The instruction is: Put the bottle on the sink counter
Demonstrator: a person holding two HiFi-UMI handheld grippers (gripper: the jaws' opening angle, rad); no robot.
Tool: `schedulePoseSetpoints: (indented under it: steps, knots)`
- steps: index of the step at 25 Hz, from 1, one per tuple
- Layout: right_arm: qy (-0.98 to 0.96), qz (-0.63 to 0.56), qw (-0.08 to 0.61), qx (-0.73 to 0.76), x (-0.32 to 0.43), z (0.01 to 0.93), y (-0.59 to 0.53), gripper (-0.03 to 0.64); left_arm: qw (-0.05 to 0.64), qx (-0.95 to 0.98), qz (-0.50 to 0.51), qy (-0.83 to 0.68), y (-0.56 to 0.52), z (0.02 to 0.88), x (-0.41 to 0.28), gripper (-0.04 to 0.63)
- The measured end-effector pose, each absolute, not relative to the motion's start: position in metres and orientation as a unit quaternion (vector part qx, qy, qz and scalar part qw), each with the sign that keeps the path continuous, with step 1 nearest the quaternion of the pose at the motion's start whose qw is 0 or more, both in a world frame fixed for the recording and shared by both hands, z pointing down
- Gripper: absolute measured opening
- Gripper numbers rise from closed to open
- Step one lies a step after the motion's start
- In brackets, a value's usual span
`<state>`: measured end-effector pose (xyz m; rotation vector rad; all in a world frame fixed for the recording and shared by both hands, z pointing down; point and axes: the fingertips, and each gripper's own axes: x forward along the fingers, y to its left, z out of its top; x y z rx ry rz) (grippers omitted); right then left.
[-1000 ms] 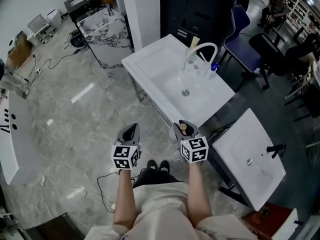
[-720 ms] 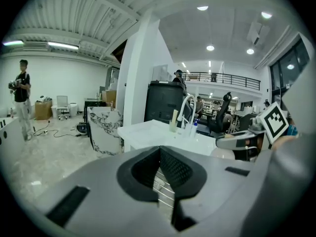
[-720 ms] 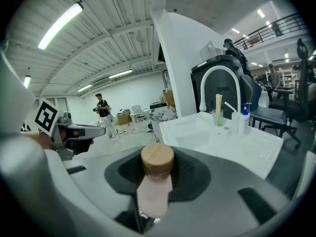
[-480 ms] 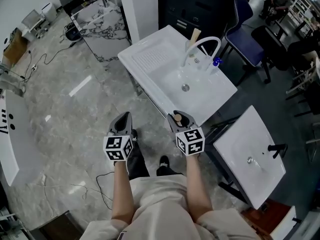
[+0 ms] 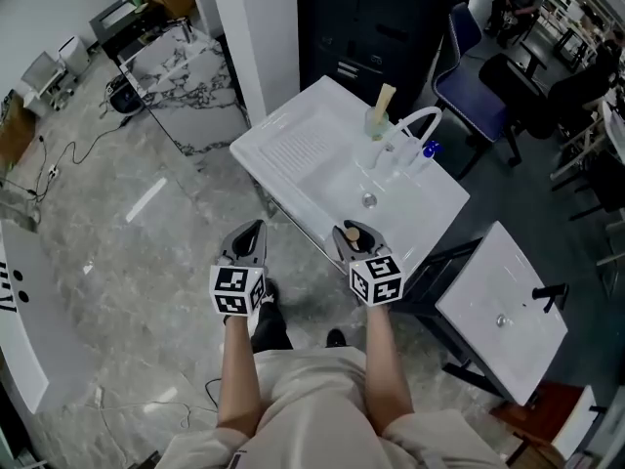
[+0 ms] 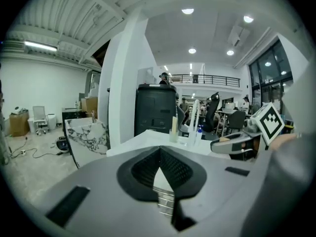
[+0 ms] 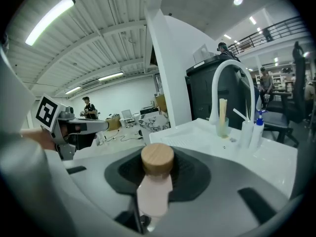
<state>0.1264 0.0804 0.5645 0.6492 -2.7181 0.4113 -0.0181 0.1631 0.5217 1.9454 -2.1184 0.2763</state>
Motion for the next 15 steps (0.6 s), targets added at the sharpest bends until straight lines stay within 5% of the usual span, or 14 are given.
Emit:
schedulePoseSetpoints:
  steps: [15]
  knots:
    - [-0.914,0.165,0.134,0.344,0.047,0.546,0.033,0.106,0.139,0.737,0.101,-0.654,0.109,0.513,-0.115,0.006]
